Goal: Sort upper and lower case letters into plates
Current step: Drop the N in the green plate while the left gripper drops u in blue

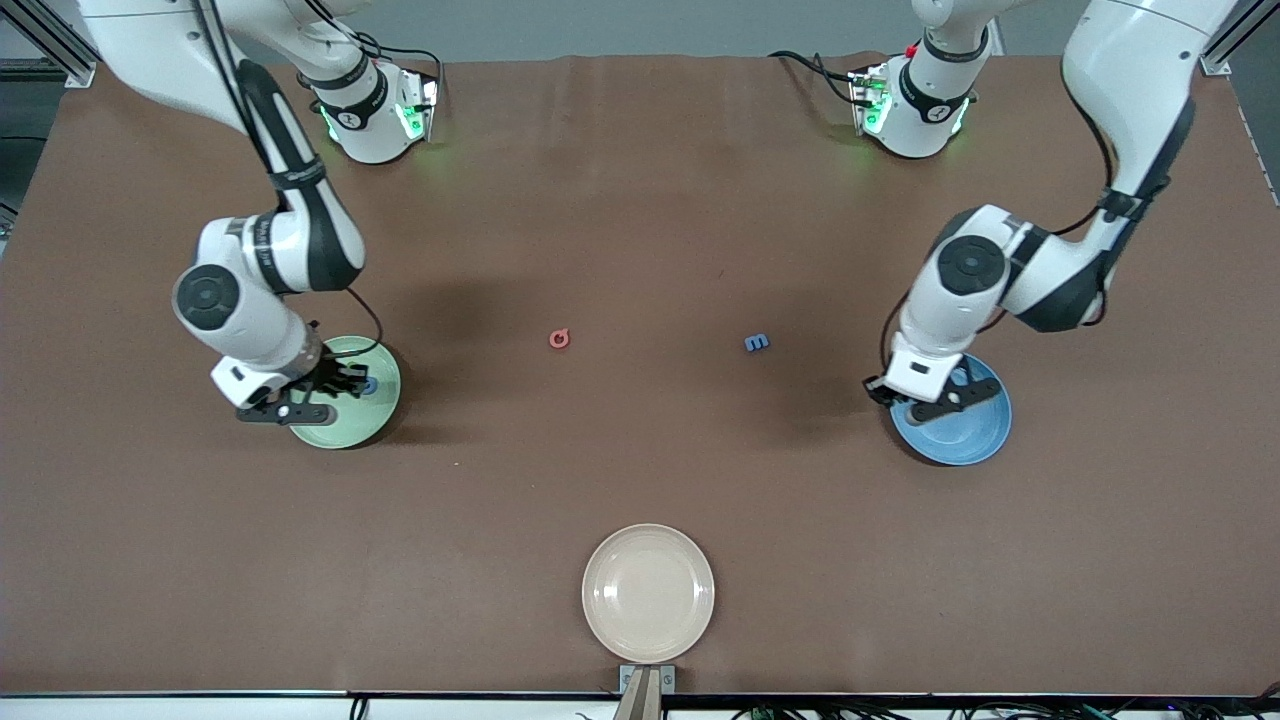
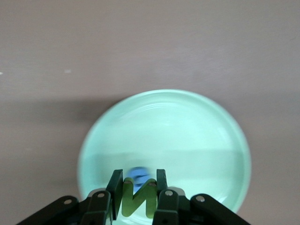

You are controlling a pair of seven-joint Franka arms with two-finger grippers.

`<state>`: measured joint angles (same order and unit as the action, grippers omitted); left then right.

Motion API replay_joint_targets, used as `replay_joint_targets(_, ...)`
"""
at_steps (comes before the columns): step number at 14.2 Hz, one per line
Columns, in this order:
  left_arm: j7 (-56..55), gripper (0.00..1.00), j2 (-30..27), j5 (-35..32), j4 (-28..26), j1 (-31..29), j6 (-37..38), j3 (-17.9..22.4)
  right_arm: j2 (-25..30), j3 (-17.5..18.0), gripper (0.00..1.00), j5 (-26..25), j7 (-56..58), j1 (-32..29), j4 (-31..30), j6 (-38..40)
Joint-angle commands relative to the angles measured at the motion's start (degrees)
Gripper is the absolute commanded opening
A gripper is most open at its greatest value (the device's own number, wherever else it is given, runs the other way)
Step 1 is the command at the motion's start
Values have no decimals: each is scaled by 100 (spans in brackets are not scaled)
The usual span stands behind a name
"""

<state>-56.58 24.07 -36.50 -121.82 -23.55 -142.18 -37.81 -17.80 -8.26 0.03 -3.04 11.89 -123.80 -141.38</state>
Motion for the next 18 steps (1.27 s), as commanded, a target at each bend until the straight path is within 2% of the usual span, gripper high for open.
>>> replay_joint_targets(1,637,13,264,-42,158,-368,67,-42,-3,106,1,6,435,-327,-110,-135)
replay_joint_targets(5,876,13,808,-103,413,-554,67,-24,-364,123,1,6,462,-424,-101,-627)
replay_joint_targets(10,876,17,836,-112,229,-607,76,-7,-602,132,3,23,453,-459,-92,-812)
replay_joint_targets(11,876,18,818,-112,168,-650,85,-7,-610,132,21,23,444,-451,-101,-786)
replay_joint_targets(12,876,18,801,-112,133,-660,85,-15,-610,132,90,23,436,-451,-92,-751)
replay_joint_targets(13,885,24,783,-112,97,-668,85,-7,-593,132,100,23,427,-442,-92,-725)
replay_joint_targets(15,903,76,731,-121,106,-695,85,-16,-506,149,100,32,409,-416,-57,-471)
replay_joint_targets(17,912,93,529,-112,132,-686,416,-85,-269,263,100,381,348,-354,-39,-59)
replay_joint_targets(18,912,100,398,-51,167,-695,793,-312,-146,307,100,653,295,-249,-39,187)
